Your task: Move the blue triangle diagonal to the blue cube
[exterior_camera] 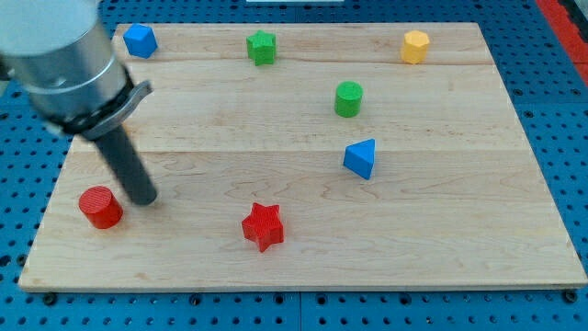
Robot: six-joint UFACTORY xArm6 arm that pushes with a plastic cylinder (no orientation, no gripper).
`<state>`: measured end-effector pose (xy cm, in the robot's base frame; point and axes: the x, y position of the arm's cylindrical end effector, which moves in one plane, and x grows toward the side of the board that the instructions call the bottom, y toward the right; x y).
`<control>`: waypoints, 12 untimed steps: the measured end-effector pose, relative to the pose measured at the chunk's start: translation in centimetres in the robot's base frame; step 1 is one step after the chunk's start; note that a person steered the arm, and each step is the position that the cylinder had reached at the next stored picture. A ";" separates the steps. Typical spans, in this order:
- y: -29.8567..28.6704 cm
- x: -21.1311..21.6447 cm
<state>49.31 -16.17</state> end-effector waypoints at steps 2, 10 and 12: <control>21.0 -6.3; 21.2 -5.6; 20.8 -5.6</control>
<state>43.74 4.60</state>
